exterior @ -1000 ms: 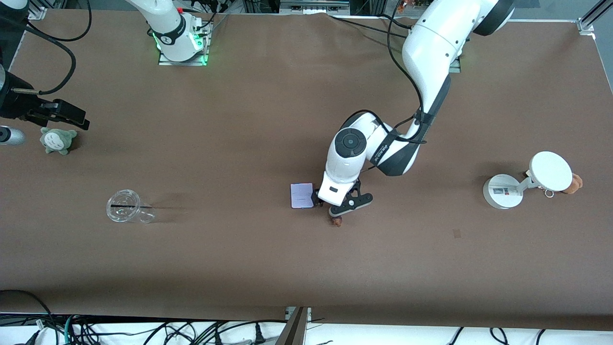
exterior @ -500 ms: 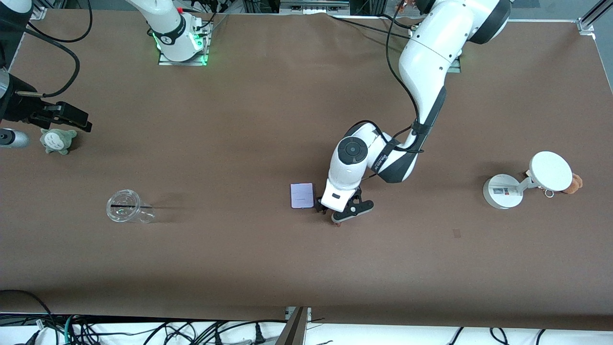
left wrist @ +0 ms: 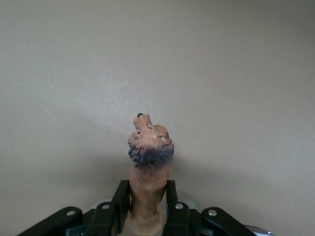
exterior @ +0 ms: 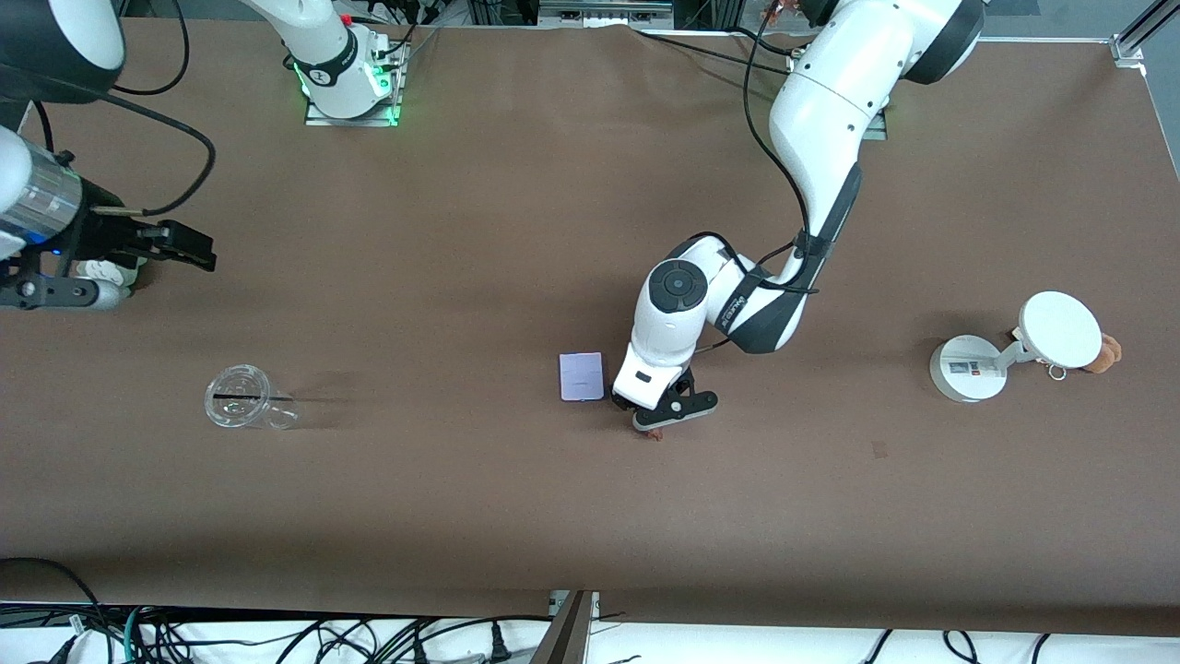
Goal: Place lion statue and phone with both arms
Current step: 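Carry the lion toward the white lamp while the right gripper reaches the phone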
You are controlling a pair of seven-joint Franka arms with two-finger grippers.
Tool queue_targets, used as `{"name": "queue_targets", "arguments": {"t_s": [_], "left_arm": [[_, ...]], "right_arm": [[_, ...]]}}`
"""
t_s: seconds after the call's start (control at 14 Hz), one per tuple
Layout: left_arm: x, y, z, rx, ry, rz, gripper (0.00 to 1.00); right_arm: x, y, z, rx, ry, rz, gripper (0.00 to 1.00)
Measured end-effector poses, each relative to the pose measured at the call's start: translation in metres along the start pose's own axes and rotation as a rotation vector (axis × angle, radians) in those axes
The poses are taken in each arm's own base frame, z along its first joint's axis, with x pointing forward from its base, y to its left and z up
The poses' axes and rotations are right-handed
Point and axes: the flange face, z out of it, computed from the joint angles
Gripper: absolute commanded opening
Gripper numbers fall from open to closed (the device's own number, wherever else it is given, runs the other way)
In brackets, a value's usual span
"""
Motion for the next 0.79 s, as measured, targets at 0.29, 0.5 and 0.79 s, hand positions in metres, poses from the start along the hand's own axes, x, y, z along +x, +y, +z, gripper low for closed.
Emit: {"name": "queue_targets", "arguments": {"t_s": [0.29, 0.5, 0.79], "left_arm": [[0.014, -0.005, -0.025, -0.002, 0.018, -0.01, 0.0], [0.033, -0.043, -0.033, 0.036, 0.011, -0.008, 0.0], [0.053, -0.114, -0.058, 0.096, -0.013, 0.072, 0.0]], "right_arm": [[0.021, -0.011, 0.038, -0.017, -0.045, -0.008, 1.0], [0.044, -0.055, 0.074, -0.032, -0.014, 0.006, 1.0], [0.064, -0.137, 0.132, -0.019, 0.031, 0.043, 1.0]]}}
